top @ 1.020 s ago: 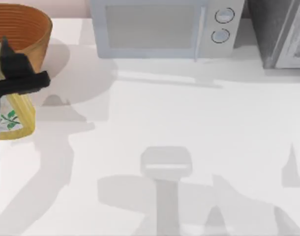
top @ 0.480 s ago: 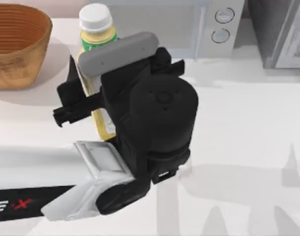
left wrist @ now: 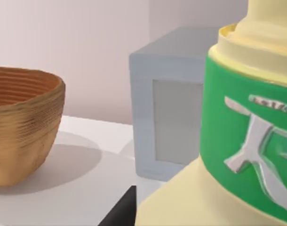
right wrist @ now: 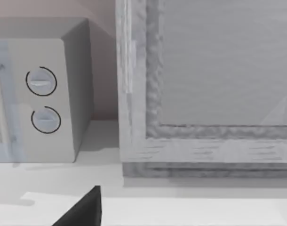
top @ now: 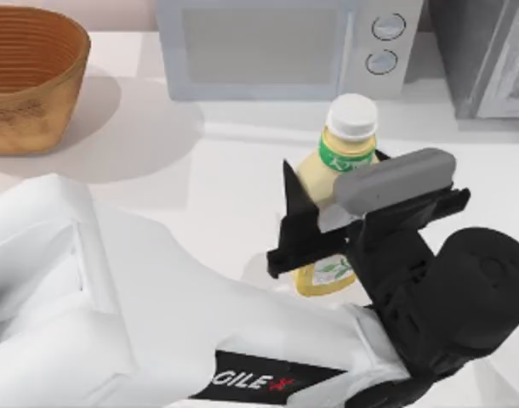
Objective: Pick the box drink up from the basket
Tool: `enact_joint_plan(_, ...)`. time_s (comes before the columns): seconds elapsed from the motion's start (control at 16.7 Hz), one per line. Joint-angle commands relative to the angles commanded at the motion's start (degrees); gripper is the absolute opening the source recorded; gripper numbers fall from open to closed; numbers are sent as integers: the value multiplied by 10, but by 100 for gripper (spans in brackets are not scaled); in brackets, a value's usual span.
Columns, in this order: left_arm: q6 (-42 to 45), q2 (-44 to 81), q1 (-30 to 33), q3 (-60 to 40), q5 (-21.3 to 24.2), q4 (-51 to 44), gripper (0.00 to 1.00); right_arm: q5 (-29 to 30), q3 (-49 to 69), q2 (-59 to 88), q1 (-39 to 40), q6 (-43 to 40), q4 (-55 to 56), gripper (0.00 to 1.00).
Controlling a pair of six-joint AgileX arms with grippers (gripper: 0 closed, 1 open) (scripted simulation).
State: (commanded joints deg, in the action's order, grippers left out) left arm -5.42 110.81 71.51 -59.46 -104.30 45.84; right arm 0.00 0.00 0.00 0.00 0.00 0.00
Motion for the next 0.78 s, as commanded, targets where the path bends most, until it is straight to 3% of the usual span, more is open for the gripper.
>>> enact_joint_plan(0.24, 0, 0, 0, 0, 0, 0, 0, 0, 0, 0, 0, 0, 0, 100)
enact_joint_plan(0.3, 8, 63, -5, -82, 129, -36, 0, 0, 0, 0, 0, 0, 0, 100)
enact_joint_plan(0.78, -30, 55, -54, 30, 74, 50, 0, 0, 0, 0, 0, 0, 0, 100)
